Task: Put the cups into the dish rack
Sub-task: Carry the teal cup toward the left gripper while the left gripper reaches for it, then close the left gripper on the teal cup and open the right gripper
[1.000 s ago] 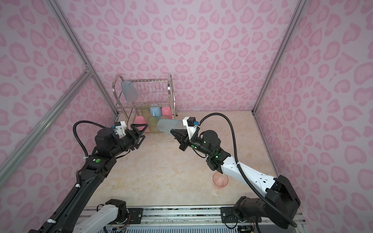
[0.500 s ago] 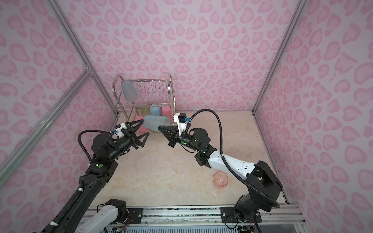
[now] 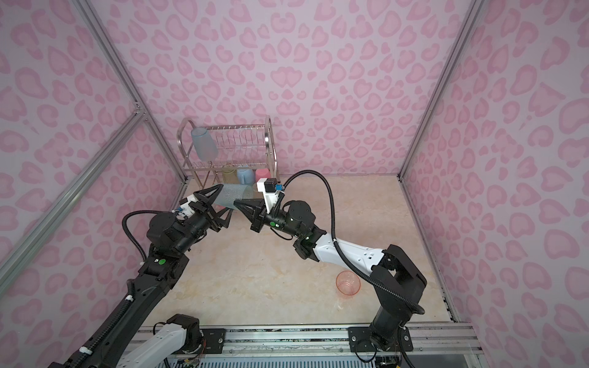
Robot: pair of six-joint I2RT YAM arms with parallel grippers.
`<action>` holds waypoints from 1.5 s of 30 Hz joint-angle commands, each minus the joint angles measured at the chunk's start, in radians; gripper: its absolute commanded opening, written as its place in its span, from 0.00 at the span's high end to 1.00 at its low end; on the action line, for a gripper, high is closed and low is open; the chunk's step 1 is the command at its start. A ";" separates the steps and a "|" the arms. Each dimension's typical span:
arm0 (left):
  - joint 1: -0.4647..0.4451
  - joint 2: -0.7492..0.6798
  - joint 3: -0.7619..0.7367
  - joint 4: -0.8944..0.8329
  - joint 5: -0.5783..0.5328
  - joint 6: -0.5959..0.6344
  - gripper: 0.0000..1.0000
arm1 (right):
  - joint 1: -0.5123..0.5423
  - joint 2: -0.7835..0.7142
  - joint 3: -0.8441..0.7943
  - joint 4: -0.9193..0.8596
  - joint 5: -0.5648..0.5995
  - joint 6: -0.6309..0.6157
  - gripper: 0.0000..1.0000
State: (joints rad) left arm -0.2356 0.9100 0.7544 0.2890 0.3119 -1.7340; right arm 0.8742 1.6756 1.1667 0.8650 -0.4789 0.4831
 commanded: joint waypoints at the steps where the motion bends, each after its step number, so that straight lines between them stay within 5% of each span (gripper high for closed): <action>1: 0.000 0.013 0.024 0.033 -0.051 -0.001 0.09 | 0.006 0.018 0.015 0.027 -0.003 0.020 1.00; 29: -0.060 0.126 0.141 -0.001 -0.115 0.168 0.23 | 0.003 0.092 0.095 -0.024 -0.030 0.037 1.00; 34: -0.060 0.121 0.173 -0.049 -0.136 0.282 0.23 | -0.001 0.084 0.084 -0.021 -0.031 0.032 0.85; 40: -0.061 0.128 0.242 -0.139 -0.173 0.494 0.25 | -0.019 0.059 0.055 -0.029 -0.011 0.027 0.55; 45: -0.061 0.171 0.342 -0.216 -0.207 0.682 0.26 | -0.033 0.007 0.012 -0.068 0.028 -0.006 0.47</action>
State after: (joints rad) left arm -0.2977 1.0634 1.0409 0.1081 0.1383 -1.2270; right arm 0.8459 1.7039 1.1961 0.8135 -0.4831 0.5068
